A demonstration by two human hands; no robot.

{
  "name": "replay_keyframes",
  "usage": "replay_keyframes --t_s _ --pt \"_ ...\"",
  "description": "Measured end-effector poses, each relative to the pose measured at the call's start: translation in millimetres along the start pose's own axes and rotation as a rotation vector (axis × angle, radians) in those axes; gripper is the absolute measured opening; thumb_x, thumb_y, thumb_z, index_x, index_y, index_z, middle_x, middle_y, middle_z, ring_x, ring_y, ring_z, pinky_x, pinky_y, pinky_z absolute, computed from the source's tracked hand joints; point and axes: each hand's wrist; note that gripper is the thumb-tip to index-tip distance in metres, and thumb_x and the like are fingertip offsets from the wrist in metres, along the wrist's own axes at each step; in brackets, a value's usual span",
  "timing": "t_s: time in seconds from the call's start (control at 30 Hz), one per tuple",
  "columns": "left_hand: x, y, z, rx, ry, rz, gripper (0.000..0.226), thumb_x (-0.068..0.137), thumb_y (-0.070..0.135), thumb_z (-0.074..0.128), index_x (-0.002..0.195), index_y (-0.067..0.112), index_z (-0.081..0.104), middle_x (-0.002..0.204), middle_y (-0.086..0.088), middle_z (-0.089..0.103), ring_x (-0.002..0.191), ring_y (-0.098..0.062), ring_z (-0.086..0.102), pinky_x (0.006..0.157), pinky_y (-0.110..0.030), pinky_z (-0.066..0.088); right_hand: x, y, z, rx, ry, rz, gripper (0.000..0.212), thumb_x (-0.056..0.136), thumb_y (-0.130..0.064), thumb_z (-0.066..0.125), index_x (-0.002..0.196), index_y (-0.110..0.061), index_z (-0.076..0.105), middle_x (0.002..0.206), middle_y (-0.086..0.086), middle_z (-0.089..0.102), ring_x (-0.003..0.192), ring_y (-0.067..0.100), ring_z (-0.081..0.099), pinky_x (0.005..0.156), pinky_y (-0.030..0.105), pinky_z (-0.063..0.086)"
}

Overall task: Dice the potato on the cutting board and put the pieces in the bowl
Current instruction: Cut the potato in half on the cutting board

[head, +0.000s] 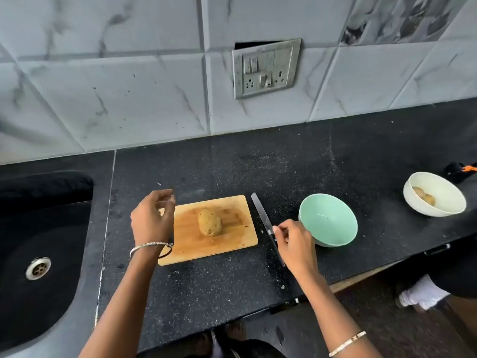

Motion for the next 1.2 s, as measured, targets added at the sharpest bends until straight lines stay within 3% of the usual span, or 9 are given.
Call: replay_keyframes --t_s 0.17,0.4,0.57,0.67,0.8,0.9,0.97,1.07,1.2 --pt "-6.6 -7.6 3.4 -0.070 0.001 -0.081 0.016 0.092 0.017 0.064 0.107 0.017 0.071 0.097 0.004 0.072 0.092 -0.014 0.068 0.085 -0.034 0.052 -3.5 0.0 13.7 -0.191 -0.197 0.103 0.044 0.092 -0.044 0.068 0.115 -0.008 0.059 0.109 0.009 0.061 0.101 0.028 0.059 0.086 0.037 0.047" --pt "-5.7 -22.2 11.9 -0.094 -0.030 -0.093 0.017 0.093 0.017 0.064 0.108 0.016 0.071 0.096 0.006 0.071 0.091 -0.010 0.068 0.074 -0.019 0.049 2.9 -6.2 33.4 -0.201 -0.151 0.163 0.026 0.098 -0.025 0.062 0.112 -0.004 0.058 0.110 0.014 0.063 0.100 0.030 0.060 0.081 0.037 0.049" --pt "-7.3 -33.6 19.8 -0.071 -0.105 -0.054 0.021 0.089 0.022 0.069 0.110 0.023 0.068 0.101 0.010 0.070 0.092 -0.001 0.065 0.077 -0.031 0.056 11.4 -25.6 25.8 0.040 -0.016 0.221 0.005 0.103 -0.013 0.047 0.105 -0.010 0.044 0.097 0.008 0.057 0.081 0.029 0.059 0.065 0.033 0.036" --pt "-8.8 -40.5 28.4 -0.044 -0.194 0.011 0.033 0.084 0.033 0.073 0.115 0.027 0.064 0.107 0.011 0.069 0.100 -0.005 0.064 0.077 -0.026 0.051 15.7 -40.9 19.6 0.191 0.044 0.133 0.004 0.105 -0.017 0.040 0.102 -0.018 0.041 0.074 -0.001 0.056 0.063 0.023 0.053 0.055 0.036 0.031" --pt "-10.7 -42.6 42.6 -0.015 -0.287 0.148 0.059 0.074 0.055 0.063 0.126 0.029 0.057 0.120 0.013 0.061 0.108 -0.003 0.057 0.084 -0.030 0.047 18.9 -56.3 19.4 0.412 0.106 0.040 0.035 0.105 -0.042 0.031 0.096 -0.023 0.059 0.062 -0.013 0.056 0.055 0.008 0.051 0.054 0.034 0.036" --pt "-9.8 -52.8 53.3 0.020 -0.352 0.222 0.073 0.071 0.060 0.064 0.136 0.031 0.048 0.132 0.014 0.054 0.120 -0.006 0.050 0.099 -0.040 0.044 21.5 -59.7 27.6 0.534 0.036 -0.006 0.042 0.104 -0.045 0.033 0.089 -0.025 0.066 0.062 -0.029 0.055 0.056 0.004 0.050 0.058 0.028 0.036" --pt "-8.7 -58.0 57.9 0.059 -0.395 0.227 0.085 0.066 0.069 0.065 0.140 0.037 0.039 0.138 0.019 0.048 0.128 -0.005 0.043 0.104 -0.042 0.035 27.0 -58.5 32.7 0.591 -0.023 -0.027 0.042 0.104 -0.048 0.034 0.084 -0.026 0.064 0.059 -0.024 0.055 0.053 0.004 0.048 0.058 0.028 0.036" --pt "-9.8 -67.8 65.6 0.116 -0.413 0.236 0.100 0.057 0.080 0.065 0.142 0.041 0.031 0.140 0.024 0.042 0.132 0.000 0.035 0.105 -0.033 0.017 35.1 -54.2 42.3 0.622 -0.121 -0.068 0.040 0.106 -0.049 0.036 0.082 -0.028 0.062 0.060 -0.011 0.056 0.051 0.006 0.049 0.056 0.030 0.038" --pt "-8.4 -75.5 72.4 0.153 -0.401 0.284 0.105 0.050 0.085 0.066 0.138 0.041 0.029 0.134 0.024 0.045 0.130 -0.002 0.037 0.107 -0.032 0.011 41.3 -61.8 48.8 0.599 -0.212 -0.096 0.037 0.105 -0.045 0.041 0.085 -0.024 0.064 0.063 0.001 0.063 0.047 0.011 0.055 0.051 0.031 0.042"
Point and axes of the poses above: each hand's wrist, its own x-axis towards the middle knuckle, its own z-axis out of the palm, y = z × x
